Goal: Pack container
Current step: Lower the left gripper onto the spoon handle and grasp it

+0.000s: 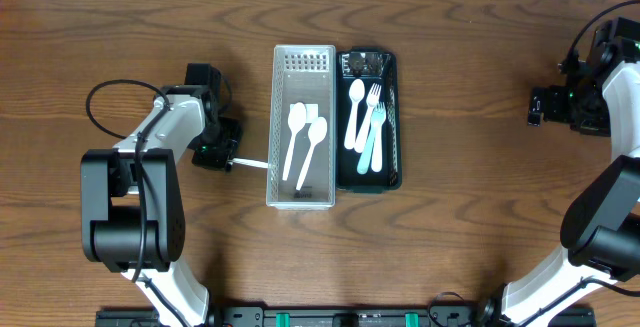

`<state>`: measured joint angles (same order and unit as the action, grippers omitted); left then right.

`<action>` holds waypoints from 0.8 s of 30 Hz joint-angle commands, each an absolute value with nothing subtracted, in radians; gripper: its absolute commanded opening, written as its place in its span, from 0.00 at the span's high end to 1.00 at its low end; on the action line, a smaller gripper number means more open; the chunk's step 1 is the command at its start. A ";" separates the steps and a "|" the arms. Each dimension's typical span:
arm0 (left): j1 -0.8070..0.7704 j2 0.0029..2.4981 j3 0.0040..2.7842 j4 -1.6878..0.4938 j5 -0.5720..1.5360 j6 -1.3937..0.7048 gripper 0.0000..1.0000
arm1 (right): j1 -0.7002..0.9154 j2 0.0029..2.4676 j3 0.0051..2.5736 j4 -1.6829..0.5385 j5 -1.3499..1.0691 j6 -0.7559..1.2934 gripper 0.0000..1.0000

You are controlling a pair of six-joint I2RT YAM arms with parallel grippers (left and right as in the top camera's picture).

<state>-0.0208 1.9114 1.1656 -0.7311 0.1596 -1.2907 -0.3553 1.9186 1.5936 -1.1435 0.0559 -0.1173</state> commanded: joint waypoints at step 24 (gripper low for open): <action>-0.001 1.888 1.164 -0.685 -0.007 -1.094 0.94 | -0.360 1.917 1.593 -1.143 0.052 -0.129 0.01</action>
